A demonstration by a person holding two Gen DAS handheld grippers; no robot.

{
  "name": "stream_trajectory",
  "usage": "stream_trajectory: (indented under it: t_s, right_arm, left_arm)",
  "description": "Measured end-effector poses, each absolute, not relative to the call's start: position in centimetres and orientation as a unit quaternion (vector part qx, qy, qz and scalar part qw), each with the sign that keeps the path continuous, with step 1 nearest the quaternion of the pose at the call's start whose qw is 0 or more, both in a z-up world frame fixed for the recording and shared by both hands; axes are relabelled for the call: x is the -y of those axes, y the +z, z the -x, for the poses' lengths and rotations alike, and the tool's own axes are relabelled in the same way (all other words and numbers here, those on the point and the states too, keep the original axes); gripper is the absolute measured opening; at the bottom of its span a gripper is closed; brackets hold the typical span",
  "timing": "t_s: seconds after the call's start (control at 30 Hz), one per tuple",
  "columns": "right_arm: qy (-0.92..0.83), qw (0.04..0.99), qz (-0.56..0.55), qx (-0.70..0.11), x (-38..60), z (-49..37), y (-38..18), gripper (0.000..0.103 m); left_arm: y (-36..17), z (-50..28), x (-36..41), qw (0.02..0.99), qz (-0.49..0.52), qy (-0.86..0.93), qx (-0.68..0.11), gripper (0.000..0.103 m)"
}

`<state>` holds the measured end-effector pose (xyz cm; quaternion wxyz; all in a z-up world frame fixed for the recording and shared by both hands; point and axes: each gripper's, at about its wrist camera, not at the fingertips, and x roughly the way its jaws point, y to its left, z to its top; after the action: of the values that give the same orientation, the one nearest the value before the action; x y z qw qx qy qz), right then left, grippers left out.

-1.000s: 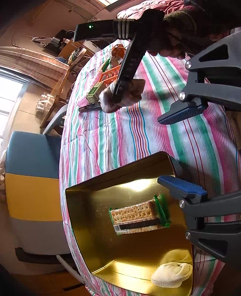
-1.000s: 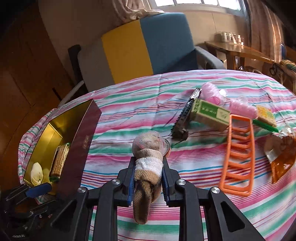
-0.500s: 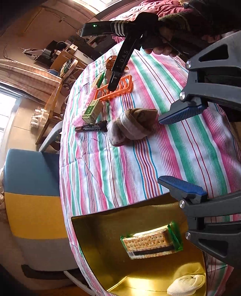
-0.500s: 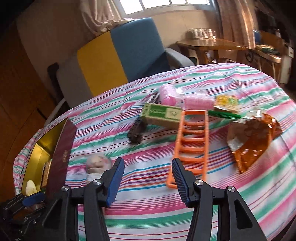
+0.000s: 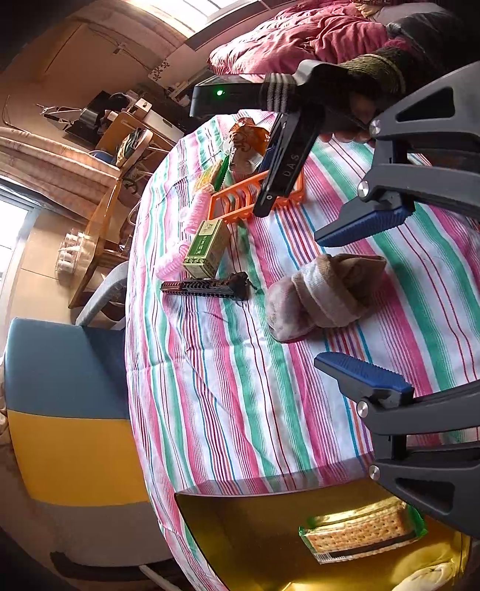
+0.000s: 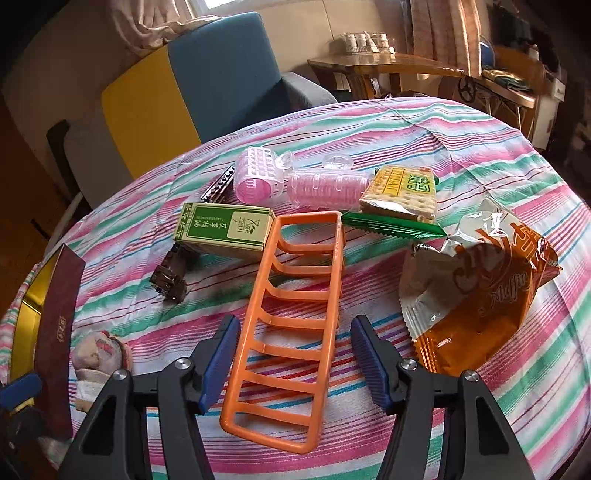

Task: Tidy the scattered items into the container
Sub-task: 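Grasp the orange rack with the right tool while the left tool grasps the rolled sock, then lift the rolled sock and orange rack with both tools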

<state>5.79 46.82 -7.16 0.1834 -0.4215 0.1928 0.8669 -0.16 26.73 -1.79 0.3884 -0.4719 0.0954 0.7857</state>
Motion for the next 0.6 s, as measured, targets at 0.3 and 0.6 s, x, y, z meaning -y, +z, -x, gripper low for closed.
stream_trajectory:
  t_s: [0.3, 0.6]
  right_arm:
    - [0.868, 0.165, 0.435, -0.171, -45.3, -9.6, -7.1, 0.053]
    - [0.868, 0.152, 0.427, -0.201, -45.0, -13.2, -6.8, 0.053]
  left_arm:
    - [-4.8, 1.6, -30.1, 0.375, 0.495, 0.773, -0.129, 0.062]
    - [-7.6, 1.5, -29.4, 0.373, 0.506, 0.765, -0.139, 0.054]
